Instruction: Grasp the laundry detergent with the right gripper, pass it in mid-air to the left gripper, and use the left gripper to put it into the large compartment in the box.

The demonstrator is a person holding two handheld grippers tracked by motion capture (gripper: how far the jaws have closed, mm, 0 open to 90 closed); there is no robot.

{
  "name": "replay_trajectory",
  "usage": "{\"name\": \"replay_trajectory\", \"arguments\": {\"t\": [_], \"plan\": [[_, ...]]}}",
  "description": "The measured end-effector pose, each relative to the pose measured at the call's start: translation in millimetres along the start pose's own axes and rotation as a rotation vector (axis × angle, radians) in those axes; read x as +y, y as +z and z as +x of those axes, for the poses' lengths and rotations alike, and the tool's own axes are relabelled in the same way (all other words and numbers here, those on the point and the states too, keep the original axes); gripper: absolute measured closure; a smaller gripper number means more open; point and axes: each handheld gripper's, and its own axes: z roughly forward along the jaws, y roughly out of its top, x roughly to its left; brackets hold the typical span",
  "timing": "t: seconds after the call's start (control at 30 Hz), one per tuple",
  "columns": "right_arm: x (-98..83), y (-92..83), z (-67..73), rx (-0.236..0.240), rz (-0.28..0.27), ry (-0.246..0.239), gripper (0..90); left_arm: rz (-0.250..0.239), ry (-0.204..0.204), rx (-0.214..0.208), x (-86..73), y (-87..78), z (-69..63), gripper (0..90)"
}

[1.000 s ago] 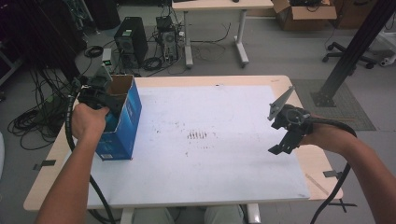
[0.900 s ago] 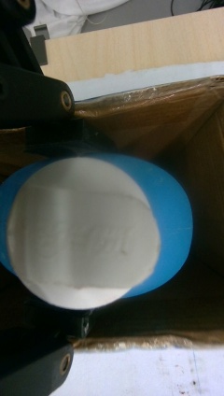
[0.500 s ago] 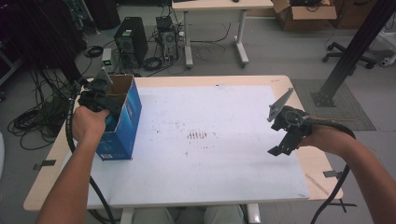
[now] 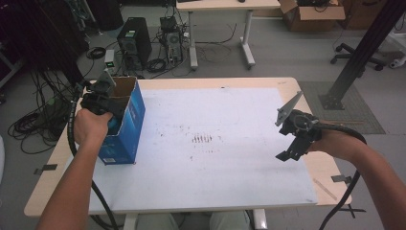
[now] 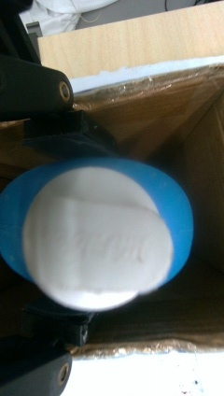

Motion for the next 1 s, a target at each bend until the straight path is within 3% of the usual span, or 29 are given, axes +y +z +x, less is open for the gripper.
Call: {"name": "replay_trajectory", "arguments": {"t": [0.2, 0.63, 1.0], "plan": [[0.6, -0.7, 2.0, -0.002, 0.0, -0.003, 9.3, -0.015, -0.01, -0.015, -1.3, -8.7, 2.1, 28.8], [3.2, -8.4, 9.3, -0.012, -0.005, -0.009, 9.3, -0.031, 0.023, -0.034, -2.4, -40.2, -2.7, 18.8], [4.0, -14.5, 14.9, -0.021, -0.006, -0.008, 9.3, -0.049, 0.06, -0.055, -7.9, -64.7, -9.5, 16.7]]}}
